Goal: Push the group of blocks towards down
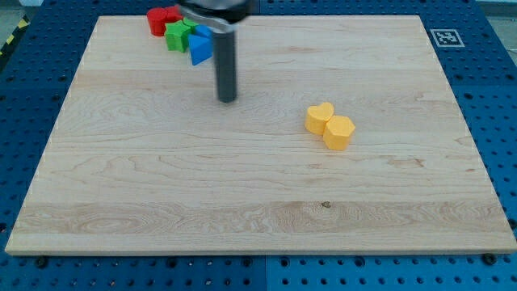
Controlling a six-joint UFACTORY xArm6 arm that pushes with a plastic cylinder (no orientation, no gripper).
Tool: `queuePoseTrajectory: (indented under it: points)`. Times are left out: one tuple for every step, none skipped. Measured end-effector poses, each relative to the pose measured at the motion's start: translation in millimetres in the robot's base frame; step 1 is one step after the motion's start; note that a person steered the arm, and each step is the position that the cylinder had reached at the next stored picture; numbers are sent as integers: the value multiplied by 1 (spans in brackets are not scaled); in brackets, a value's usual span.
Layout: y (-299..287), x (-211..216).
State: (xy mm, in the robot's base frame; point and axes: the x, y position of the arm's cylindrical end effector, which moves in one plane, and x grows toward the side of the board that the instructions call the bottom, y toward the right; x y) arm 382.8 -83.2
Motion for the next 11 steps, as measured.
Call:
queuePoseTrajectory:
  points:
    - [-76, -31]
    - [-120, -81]
    - [-147, -134]
    - [-143, -168]
    - [-137, -191]
    - [-129, -191]
    - [-98, -191]
    - [-38, -191]
    - [-5, -191]
    - [-3, -190]
    - [-22, -191]
